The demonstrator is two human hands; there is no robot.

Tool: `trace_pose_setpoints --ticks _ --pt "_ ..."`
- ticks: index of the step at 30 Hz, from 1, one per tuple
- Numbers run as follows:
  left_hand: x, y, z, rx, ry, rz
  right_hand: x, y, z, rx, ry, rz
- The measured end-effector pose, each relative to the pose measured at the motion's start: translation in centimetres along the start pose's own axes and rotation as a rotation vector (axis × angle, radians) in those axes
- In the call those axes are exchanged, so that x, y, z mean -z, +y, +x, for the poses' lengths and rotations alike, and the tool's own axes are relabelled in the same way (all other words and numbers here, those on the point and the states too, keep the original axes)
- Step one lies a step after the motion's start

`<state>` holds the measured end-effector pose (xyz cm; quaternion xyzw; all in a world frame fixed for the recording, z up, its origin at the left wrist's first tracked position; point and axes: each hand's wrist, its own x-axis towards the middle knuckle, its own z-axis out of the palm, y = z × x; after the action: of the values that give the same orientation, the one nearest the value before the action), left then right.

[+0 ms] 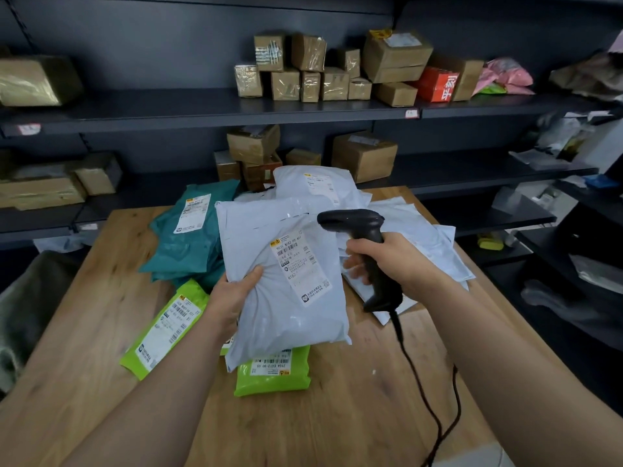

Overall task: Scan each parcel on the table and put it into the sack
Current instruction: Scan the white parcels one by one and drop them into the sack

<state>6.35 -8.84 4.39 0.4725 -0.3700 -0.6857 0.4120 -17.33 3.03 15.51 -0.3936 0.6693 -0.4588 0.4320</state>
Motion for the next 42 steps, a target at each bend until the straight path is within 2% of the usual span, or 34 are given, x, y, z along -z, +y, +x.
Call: trace_pose_setpoints --ticks 2,7,14,16,20,25,29,34,38,42 --pt "0.5 0.3 -0.7 0.003 0.019 -0.025 -0.1 0.9 0.5 -0.076 -0.026 0.149" --pt "3.1 1.6 -4.5 -0.021 0.103 -0.056 -3.0 2.9 1.4 -0.158 -0.131 0.181" --pt "10.5 3.5 -13.0 -0.191 0.284 -0.035 -11.5 4.4 0.3 -0.295 -0.499 0.305" --pt "13.4 4.0 -15.8 -0.178 0.377 -0.042 -14.9 4.4 -1.1 -0.323 -0.602 0.352" --pt "20.5 4.8 -20.9 -0.103 0.59 -0.013 -23.6 2.8 -4.4 -0.324 -0.679 0.246" --pt "31.2 6.0 -25.6 -0.017 0.759 0.034 -35.9 0.9 -8.3 -0.279 -0.776 0.096" --pt "41.6 7.4 -29.7 -0.007 0.793 0.115 -46.9 -0.2 -11.6 -0.284 -0.823 0.038" --pt "53.9 10.5 -32.8 0.002 0.749 0.176 -59.5 -2.1 -14.9 -0.289 -0.784 0.026" --pt "60.9 12.7 -31.8 0.026 0.741 0.251 -66.5 -2.3 -14.9 -0.313 -0.757 0.054" --pt "65.9 14.3 -27.2 0.024 0.717 0.259 -72.1 -2.3 -12.2 -0.343 -0.683 0.065"
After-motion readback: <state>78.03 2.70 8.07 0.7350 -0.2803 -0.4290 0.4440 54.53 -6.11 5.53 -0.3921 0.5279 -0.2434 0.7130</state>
